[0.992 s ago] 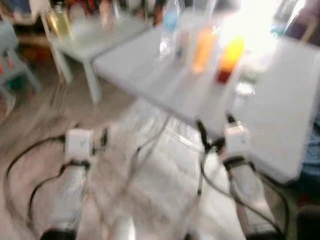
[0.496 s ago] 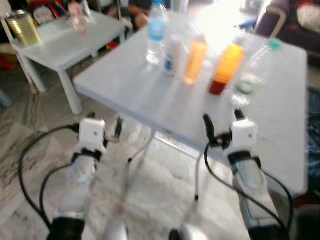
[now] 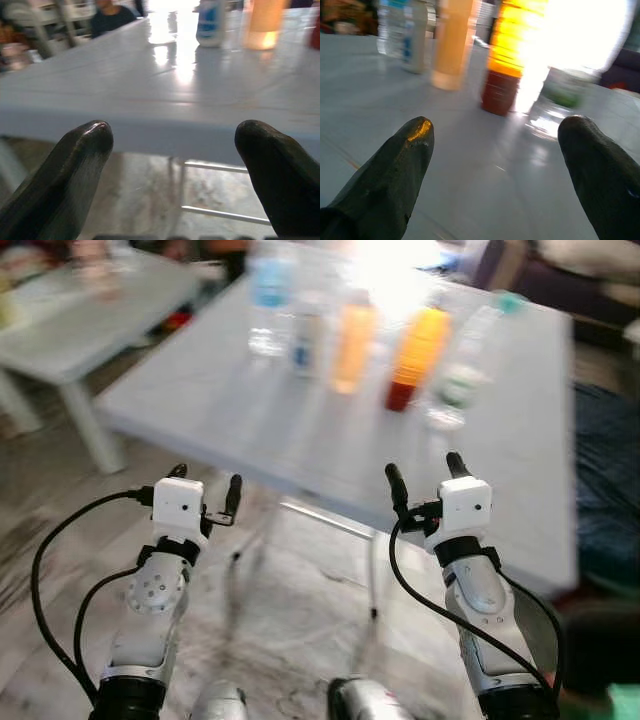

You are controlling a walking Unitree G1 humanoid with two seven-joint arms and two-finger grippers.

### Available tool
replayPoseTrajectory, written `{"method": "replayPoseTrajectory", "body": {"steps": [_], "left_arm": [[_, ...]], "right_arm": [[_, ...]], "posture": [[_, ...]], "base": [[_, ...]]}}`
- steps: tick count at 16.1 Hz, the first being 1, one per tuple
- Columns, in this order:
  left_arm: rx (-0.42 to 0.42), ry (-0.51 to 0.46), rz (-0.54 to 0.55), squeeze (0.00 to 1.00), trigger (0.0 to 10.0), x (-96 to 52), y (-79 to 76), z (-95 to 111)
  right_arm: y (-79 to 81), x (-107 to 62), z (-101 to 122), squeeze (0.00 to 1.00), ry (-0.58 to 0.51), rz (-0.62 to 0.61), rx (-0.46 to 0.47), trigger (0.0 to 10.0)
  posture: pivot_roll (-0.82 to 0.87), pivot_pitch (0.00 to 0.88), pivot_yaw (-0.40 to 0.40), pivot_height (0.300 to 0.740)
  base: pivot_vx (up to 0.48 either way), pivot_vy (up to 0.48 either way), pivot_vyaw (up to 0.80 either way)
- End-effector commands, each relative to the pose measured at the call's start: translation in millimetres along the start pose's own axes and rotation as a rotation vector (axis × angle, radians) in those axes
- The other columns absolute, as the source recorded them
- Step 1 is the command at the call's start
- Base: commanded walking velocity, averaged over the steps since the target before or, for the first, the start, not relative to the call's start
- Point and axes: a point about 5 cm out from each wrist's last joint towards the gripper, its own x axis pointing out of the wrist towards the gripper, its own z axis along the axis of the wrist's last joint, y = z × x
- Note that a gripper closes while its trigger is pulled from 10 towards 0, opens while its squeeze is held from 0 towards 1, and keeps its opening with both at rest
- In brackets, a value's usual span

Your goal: Restocking fridge

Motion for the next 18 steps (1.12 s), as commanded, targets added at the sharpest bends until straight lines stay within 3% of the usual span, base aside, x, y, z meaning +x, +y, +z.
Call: {"method": "replayPoseTrajectory", "body": {"steps": [1, 9, 14, 18], "left_arm": [[0.003, -0.003, -0.007, 0.0, 10.0, -2.4, -1.6, 0.6], [-0.001, -0.018, -0.023, 0.0, 10.0, 2.9, -3.4, 4.4], [-0.001, -0.021, -0.023, 0.0, 10.0, 3.2, -1.5, 5.3], [-0.005, -0.023, -0.012, 0.0, 10.0, 1.0, -0.1, 5.1]], "right_arm": [[-1.5, -0.3, -1.5, 0.0, 0.008, -0.012, 0.004, 10.0], [-4.0, 1.3, 0.0, 0.0, -0.001, -0.019, 0.001, 10.0], [-4.0, 3.5, 0.5, 0.0, -0.004, -0.009, -0.004, 10.0], [-0.3, 2.4, -0.6, 0.0, -0.002, 0.007, -0.006, 10.0]], "posture": [[0.07, 0.105, -0.053, 0.74], [0.06, 0.097, -0.049, 0.74], [0.06, 0.107, -0.055, 0.74], [0.06, 0.12, -0.06, 0.74]], "base": [[0.0, 0.0, -0.8], [0.316, 0.0, -0.05], [0.391, 0.0, -0.54], [0.172, 0.0, 0.0]]}}
